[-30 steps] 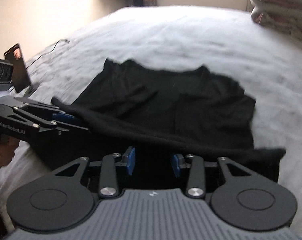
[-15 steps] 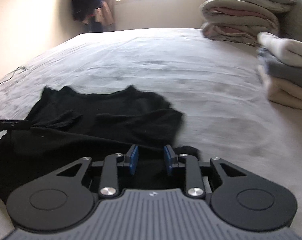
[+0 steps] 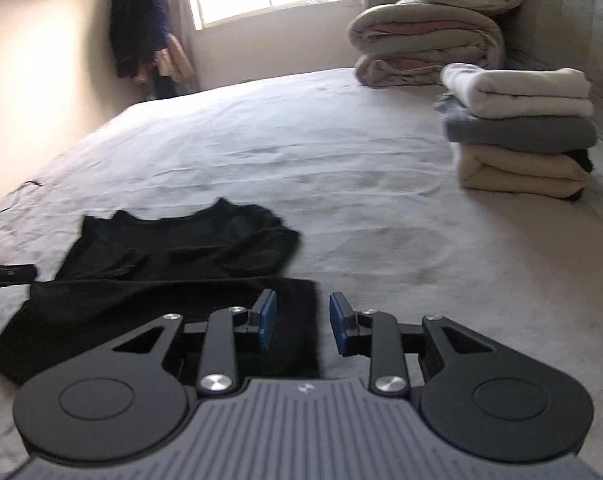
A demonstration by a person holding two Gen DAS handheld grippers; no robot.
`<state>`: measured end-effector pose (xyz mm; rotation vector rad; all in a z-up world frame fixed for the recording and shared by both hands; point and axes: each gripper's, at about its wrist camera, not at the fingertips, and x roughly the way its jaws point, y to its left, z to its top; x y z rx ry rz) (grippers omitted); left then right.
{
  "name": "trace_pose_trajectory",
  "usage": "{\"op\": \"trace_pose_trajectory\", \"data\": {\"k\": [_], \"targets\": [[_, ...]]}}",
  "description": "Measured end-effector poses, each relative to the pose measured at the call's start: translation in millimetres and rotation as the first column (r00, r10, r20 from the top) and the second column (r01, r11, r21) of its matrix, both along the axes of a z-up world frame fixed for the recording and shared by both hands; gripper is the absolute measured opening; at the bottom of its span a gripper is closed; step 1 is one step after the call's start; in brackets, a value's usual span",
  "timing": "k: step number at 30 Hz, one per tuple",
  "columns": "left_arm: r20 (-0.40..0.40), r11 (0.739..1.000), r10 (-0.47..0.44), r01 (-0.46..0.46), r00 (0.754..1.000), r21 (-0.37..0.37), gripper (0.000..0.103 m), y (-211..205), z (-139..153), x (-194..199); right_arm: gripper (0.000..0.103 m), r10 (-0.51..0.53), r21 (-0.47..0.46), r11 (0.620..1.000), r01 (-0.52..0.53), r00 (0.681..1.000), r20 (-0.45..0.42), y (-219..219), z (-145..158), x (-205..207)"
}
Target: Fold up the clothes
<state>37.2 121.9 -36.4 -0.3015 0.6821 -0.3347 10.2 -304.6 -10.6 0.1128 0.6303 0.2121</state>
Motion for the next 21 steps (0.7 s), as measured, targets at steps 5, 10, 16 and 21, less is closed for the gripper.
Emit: {"op": "trace_pose_trajectory", "data": {"k": [5,10,16,21], "targets": [[-0.018,0.999,-0.039,0.039,0.999,0.017,0.045,-16,-3,-1,0.031,0.072,-0.049,0.996,-0.073,0.997,-0.028,24,-5,-2],[-0.031,0.999,-0.043,0.044,0.999,0.016,0.045,-12,-4,-3,0.031,0.102,-0.051,0.993,-0.106,0.992,-0.075,19,-5,-7],[-0.035,0.997,-0.073,0.073,0.997,-0.003,0.045,-11,-5,-9,0.030,0.156,0.004,0.988,-0.156,0.979,-0.133,4,0,-31],[-0.043,0.996,-0.086,0.087,0.995,0.015,0.045,-19,-7,-12,0.030,0.181,-0.024,0.982,-0.187,0.970,-0.164,6,-4,-49]]}}
